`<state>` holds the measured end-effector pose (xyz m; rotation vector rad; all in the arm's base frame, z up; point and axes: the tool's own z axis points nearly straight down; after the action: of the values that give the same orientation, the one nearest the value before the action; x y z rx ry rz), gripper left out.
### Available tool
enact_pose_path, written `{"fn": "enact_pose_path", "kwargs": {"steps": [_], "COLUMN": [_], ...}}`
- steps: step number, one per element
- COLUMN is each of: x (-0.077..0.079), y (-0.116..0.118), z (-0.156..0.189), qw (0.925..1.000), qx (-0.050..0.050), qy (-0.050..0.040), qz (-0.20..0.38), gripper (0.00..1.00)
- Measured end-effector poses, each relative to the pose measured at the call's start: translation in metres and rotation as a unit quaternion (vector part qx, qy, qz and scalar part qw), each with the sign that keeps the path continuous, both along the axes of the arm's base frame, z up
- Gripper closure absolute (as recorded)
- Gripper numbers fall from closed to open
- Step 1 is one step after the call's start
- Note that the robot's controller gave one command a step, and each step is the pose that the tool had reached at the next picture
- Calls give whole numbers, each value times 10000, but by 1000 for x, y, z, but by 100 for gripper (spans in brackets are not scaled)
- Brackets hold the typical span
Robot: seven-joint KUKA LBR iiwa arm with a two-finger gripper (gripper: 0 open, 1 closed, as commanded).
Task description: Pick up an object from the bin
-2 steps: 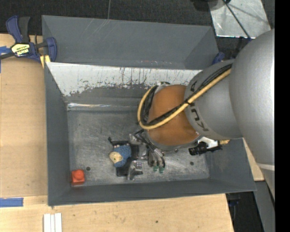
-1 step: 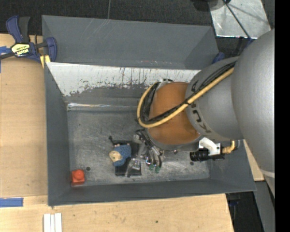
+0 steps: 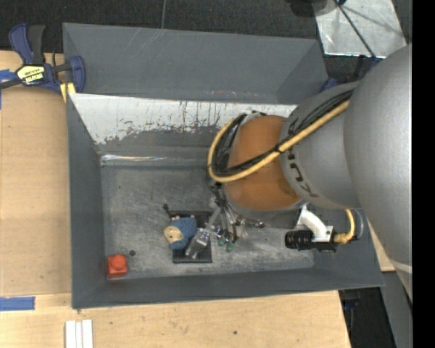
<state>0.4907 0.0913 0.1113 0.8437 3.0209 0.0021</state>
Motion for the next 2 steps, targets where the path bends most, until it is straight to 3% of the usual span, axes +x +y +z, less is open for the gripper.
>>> {"fn": "enact_pose_path", "kwargs": {"steps": [1, 2], "x": [1, 2], "y": [16, 15], "z": [-36, -34], "qw": [9975, 9975], "qx": [0, 5], "qy": [-15, 1], "qz": [-707, -703], "gripper": [0, 0]}}
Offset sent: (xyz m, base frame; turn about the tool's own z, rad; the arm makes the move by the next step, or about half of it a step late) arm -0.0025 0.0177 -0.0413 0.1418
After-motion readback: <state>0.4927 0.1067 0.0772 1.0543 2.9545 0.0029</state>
